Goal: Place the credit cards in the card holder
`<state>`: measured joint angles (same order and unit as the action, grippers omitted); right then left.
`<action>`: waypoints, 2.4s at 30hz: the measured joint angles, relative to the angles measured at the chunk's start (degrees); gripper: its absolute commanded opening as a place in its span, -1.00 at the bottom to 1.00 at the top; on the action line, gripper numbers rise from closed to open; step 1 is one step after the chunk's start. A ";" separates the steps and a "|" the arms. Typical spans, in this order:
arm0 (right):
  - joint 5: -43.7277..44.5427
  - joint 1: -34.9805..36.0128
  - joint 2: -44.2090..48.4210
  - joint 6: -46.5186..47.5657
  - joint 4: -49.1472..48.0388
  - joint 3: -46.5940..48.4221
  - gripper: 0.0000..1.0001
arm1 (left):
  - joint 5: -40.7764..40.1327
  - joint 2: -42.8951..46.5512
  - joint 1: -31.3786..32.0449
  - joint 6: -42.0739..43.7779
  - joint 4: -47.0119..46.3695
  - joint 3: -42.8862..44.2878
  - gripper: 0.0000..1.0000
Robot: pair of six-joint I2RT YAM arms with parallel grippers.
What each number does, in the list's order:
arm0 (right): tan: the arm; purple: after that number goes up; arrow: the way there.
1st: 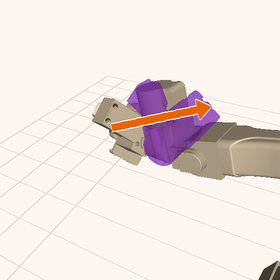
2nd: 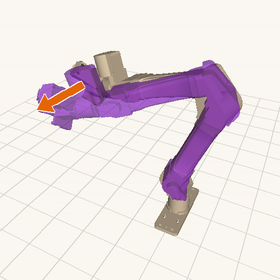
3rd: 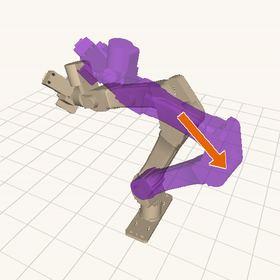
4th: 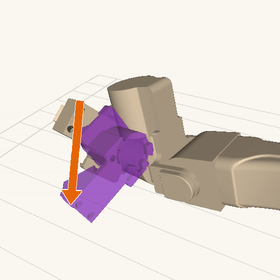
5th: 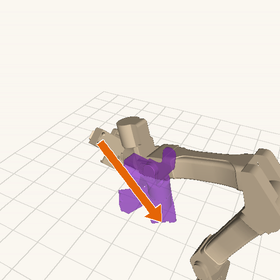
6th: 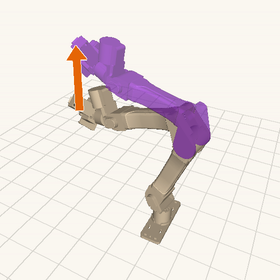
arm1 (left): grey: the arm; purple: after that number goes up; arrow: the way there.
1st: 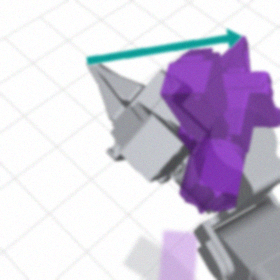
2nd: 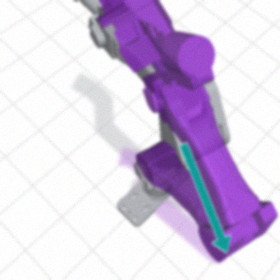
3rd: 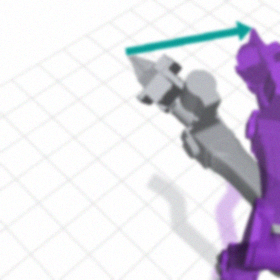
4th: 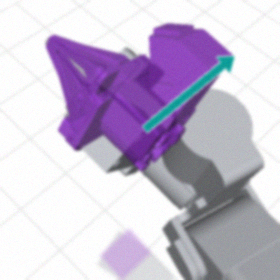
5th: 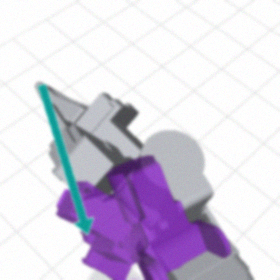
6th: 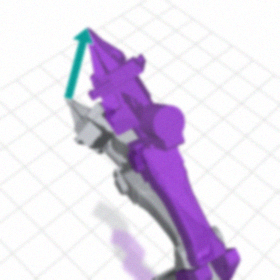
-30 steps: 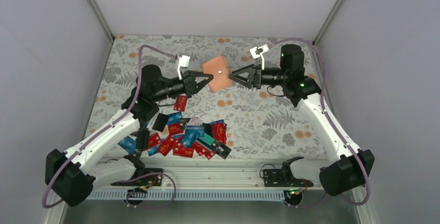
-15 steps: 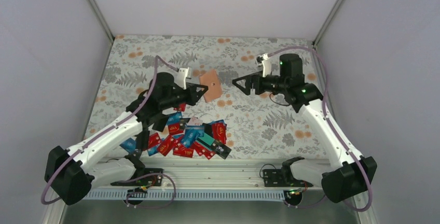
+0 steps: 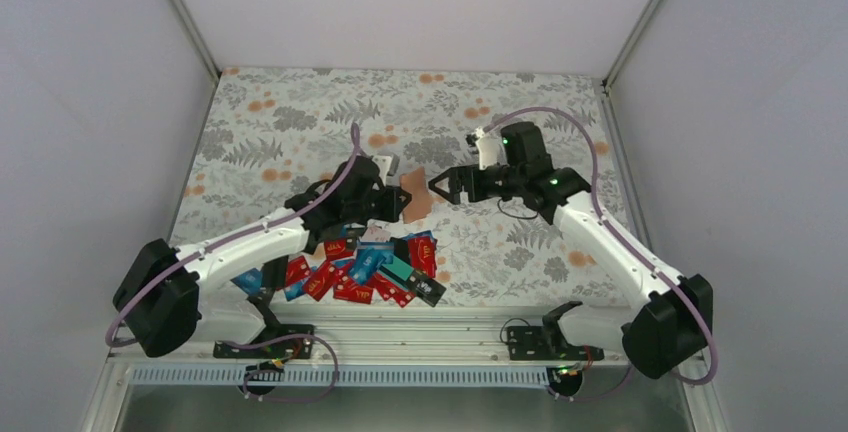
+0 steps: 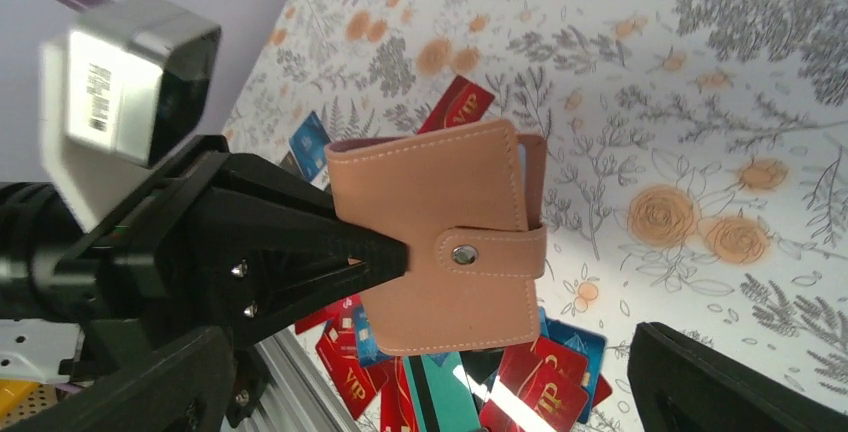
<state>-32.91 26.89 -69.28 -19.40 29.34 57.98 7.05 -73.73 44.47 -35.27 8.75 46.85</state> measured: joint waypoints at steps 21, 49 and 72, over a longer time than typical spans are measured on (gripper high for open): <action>9.25 6.97 -10.67 -12.61 -4.35 -0.90 0.14 | -4.50 -2.86 3.63 0.39 3.02 4.13 -0.95; 16.26 8.94 -17.51 -14.80 -4.61 -1.62 0.02 | -11.08 -5.84 6.58 2.34 9.29 6.21 -0.95; 15.98 -1.66 -9.49 -7.08 -3.58 -8.37 0.00 | -13.84 -2.60 5.92 5.31 14.21 13.03 -0.95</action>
<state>-16.93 25.23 -78.76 -26.48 25.76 49.60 -6.79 -76.34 50.39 -29.95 22.96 59.88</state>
